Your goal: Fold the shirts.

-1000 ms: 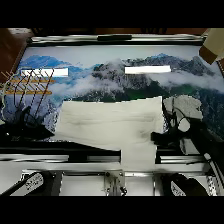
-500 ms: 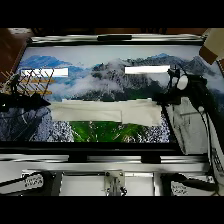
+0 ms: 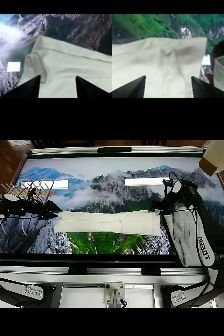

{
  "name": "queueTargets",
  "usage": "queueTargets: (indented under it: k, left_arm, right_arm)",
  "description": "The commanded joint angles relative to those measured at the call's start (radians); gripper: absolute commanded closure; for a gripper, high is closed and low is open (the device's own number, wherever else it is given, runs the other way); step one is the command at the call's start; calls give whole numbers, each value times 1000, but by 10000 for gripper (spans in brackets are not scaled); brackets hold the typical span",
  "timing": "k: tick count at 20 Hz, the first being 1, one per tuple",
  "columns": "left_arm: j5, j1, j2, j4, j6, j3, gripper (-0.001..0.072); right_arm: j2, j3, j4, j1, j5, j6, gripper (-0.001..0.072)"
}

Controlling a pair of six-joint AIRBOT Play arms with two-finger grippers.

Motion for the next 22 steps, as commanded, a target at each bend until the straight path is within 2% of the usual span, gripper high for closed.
queueTargets:
  k: [1,9,13,15,16,17,18,19,21,22]
  left_arm:
    - [-96,15,-11,-1,-12,64,177]
    - [-164,-32,106,-1,34,90,181]
    - [-165,-68,150,-1,34,90,185]
    - [-164,-86,156,-2,34,90,185]
    - [-164,-97,156,-2,34,90,185]
    - [-164,-109,156,-2,34,90,186]
    - [-164,-124,156,-2,34,90,190]
    - [-166,-142,156,-2,34,90,269]
    - [-168,-192,154,-2,34,89,584]
    - [-160,-232,154,-2,34,85,659]
  right_arm:
    - [1,7,46,-52,178,-107,33]
    - [-122,7,80,-57,159,-91,28]
    - [-162,7,100,-57,131,-35,29]
    - [-183,7,145,-57,138,-11,64]
    - [-191,7,193,-57,137,-13,245]
    - [-192,7,228,-57,135,-15,495]
    - [-184,8,262,-57,137,-16,650]
    - [-166,8,293,-57,138,-40,652]
    - [-90,8,349,-57,135,-84,653]
    - [-37,8,373,-57,142,-88,653]
